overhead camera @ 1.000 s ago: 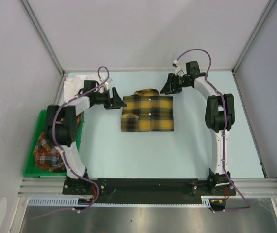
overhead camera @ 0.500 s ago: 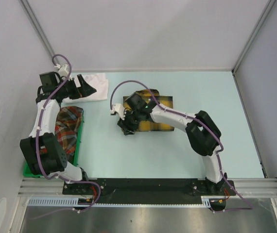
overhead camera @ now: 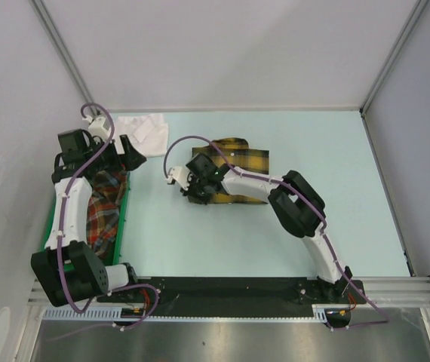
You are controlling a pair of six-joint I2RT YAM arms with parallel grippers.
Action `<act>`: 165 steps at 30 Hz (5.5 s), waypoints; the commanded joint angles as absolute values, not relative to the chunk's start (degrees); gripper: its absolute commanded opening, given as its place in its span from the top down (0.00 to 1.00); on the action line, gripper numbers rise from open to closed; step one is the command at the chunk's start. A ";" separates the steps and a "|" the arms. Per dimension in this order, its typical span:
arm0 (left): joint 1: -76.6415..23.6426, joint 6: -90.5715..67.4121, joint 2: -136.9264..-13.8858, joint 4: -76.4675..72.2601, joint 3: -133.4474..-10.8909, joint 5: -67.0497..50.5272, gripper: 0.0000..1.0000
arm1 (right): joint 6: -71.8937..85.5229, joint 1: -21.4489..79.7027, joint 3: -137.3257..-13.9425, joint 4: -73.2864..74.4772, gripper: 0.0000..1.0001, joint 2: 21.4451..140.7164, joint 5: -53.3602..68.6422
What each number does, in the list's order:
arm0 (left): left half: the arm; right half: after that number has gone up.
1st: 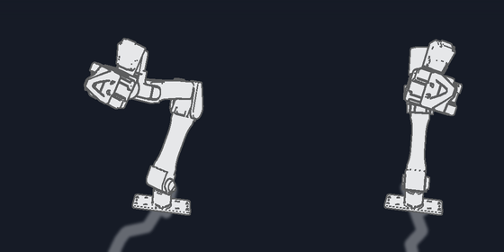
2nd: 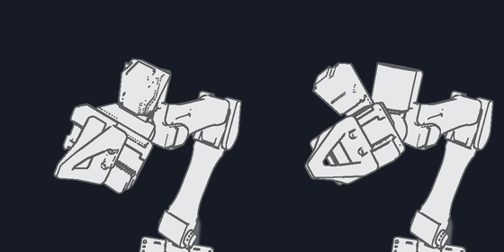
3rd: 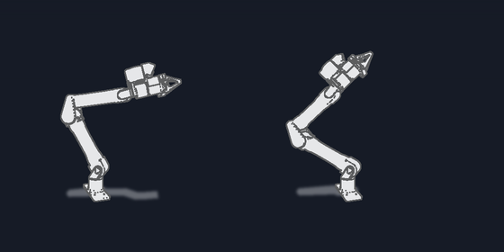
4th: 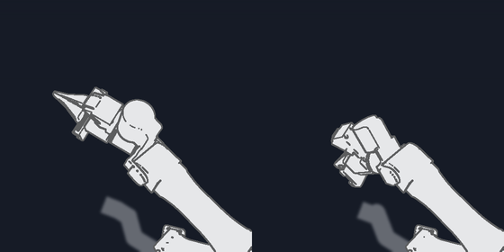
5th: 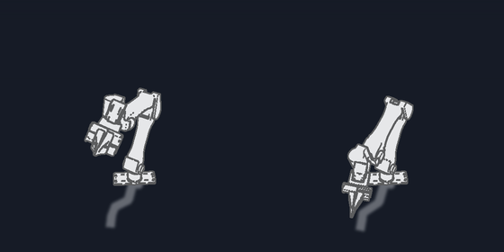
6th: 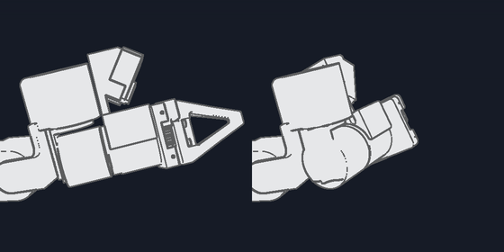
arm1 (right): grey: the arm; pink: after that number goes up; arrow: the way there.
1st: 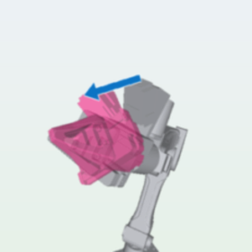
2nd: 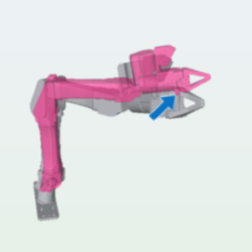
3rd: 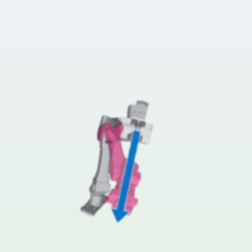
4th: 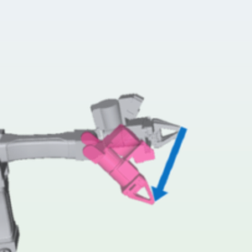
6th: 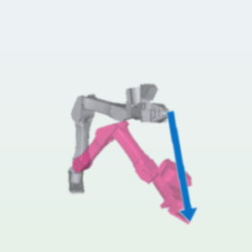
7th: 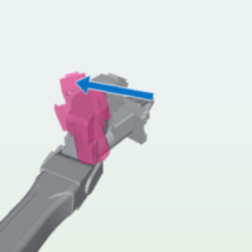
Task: Fold and stack the long sleeve shirts
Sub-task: Fold the shirt
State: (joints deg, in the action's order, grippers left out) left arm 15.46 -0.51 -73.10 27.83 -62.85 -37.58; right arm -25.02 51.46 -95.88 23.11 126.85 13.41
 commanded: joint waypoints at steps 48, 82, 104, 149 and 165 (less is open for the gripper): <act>-11.51 -18.45 -117.16 2.47 -57.48 -62.75 0.31 | -15.38 14.76 -84.20 47.38 0.43 117.68 43.07; -40.92 24.79 -126.10 71.02 -132.54 2.98 1.00 | 54.06 -5.18 -53.97 -17.24 0.15 108.46 61.96; -33.77 6.94 -120.94 58.27 -122.90 -35.07 0.10 | 45.08 -8.37 -38.93 -2.27 0.09 96.58 57.23; -14.06 15.47 -111.16 45.35 -91.78 -47.73 0.33 | 4.47 -5.62 -72.37 41.24 0.06 101.98 50.89; -17.05 22.68 -119.81 51.51 -85.46 -46.75 0.78 | 19.08 -0.18 -46.92 20.65 0.68 100.00 46.76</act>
State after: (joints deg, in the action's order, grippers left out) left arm -16.82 19.79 -128.44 49.98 -95.57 -44.45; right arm 18.13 -0.12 -44.93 26.04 96.09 49.41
